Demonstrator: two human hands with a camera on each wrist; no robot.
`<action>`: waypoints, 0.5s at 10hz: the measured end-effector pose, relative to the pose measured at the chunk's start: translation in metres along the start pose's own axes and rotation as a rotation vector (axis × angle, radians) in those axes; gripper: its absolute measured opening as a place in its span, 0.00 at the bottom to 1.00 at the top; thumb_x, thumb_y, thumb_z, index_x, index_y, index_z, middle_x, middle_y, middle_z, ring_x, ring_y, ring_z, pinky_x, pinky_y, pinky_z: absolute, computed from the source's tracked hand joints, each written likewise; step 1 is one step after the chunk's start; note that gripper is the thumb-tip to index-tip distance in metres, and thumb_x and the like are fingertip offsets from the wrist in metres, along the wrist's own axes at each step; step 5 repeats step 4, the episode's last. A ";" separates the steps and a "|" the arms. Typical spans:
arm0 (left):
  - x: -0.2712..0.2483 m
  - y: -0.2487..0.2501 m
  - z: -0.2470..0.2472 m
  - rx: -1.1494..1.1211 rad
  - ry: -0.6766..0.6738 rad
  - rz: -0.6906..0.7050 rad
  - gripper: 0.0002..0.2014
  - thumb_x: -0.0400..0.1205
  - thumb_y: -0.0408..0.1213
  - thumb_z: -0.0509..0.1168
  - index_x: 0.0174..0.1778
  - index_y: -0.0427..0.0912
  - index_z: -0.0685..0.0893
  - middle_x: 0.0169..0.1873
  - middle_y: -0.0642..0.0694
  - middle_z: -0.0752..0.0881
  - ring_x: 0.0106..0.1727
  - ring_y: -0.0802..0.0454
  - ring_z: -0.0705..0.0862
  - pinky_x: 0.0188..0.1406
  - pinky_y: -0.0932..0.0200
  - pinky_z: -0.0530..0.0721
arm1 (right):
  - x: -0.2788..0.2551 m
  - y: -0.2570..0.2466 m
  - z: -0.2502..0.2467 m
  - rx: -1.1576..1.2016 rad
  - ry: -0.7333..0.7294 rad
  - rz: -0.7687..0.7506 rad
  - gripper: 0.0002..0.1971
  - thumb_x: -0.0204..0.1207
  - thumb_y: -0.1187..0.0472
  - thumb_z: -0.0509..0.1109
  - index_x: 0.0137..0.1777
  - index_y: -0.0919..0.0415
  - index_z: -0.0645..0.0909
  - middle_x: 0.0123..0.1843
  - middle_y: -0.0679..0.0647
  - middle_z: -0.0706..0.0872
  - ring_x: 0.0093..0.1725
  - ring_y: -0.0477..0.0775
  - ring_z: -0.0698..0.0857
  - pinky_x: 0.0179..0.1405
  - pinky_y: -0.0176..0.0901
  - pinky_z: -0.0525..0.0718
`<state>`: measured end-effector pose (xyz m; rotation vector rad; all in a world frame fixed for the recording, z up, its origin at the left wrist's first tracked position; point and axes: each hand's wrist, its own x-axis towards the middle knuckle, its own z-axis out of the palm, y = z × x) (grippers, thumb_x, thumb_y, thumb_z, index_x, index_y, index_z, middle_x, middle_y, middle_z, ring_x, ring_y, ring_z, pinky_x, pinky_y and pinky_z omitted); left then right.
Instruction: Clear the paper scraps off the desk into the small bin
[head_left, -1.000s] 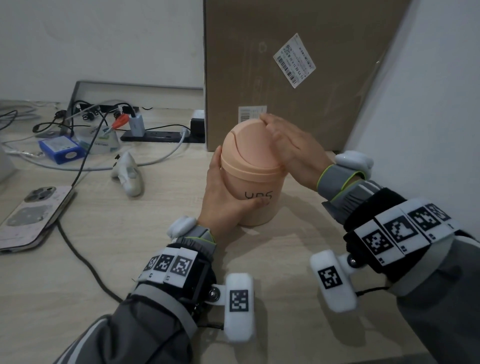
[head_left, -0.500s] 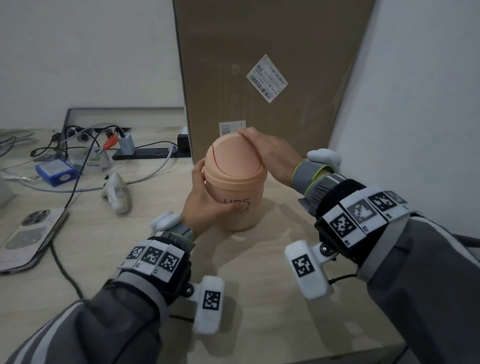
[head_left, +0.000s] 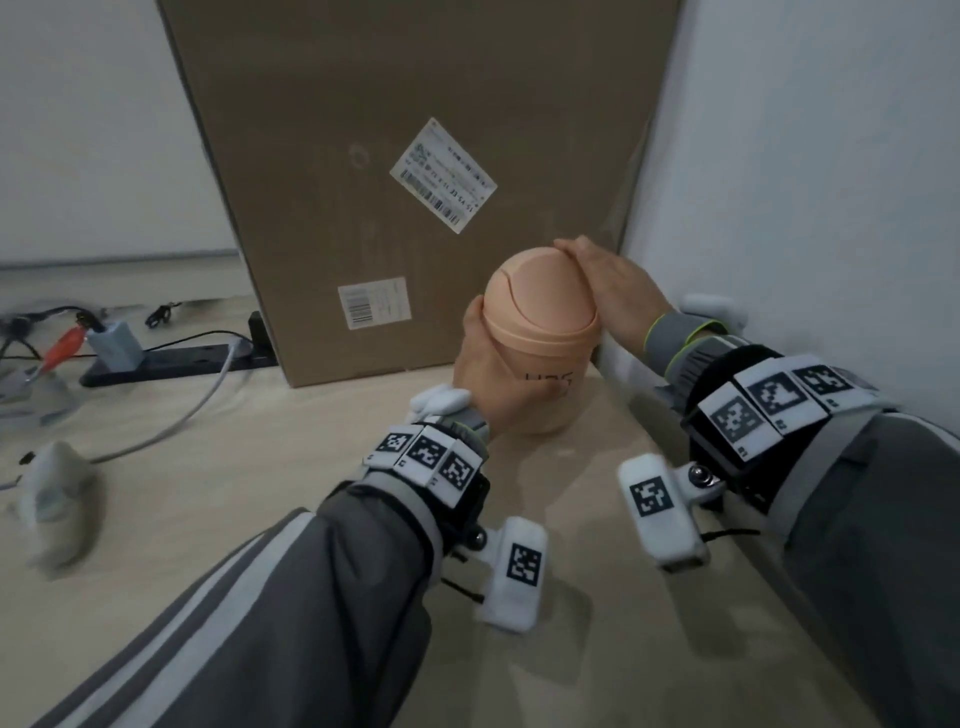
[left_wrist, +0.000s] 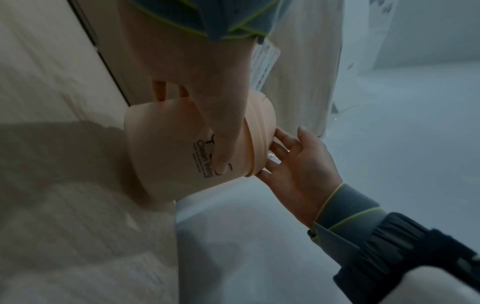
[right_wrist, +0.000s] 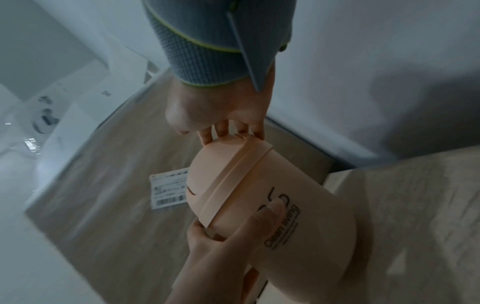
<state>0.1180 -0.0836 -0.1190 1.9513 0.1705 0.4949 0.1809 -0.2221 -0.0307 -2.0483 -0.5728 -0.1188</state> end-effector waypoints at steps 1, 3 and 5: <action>0.020 -0.007 0.021 -0.002 -0.013 0.007 0.66 0.59 0.43 0.87 0.86 0.49 0.50 0.78 0.45 0.72 0.77 0.44 0.74 0.78 0.44 0.74 | 0.014 0.020 -0.003 -0.017 0.000 0.041 0.23 0.84 0.43 0.47 0.71 0.45 0.76 0.76 0.44 0.74 0.75 0.45 0.70 0.69 0.31 0.60; 0.029 -0.014 0.045 -0.031 0.016 -0.033 0.69 0.53 0.51 0.83 0.87 0.48 0.48 0.80 0.44 0.68 0.79 0.42 0.71 0.78 0.42 0.73 | 0.022 0.042 0.001 -0.021 -0.025 -0.007 0.22 0.86 0.46 0.46 0.78 0.45 0.65 0.81 0.43 0.64 0.80 0.42 0.61 0.80 0.36 0.53; 0.024 -0.003 0.044 0.050 0.032 -0.062 0.69 0.62 0.41 0.87 0.89 0.44 0.42 0.85 0.40 0.61 0.84 0.40 0.64 0.82 0.44 0.67 | 0.021 0.043 0.005 -0.019 -0.012 -0.008 0.24 0.85 0.44 0.44 0.81 0.44 0.57 0.84 0.45 0.57 0.83 0.45 0.54 0.84 0.48 0.49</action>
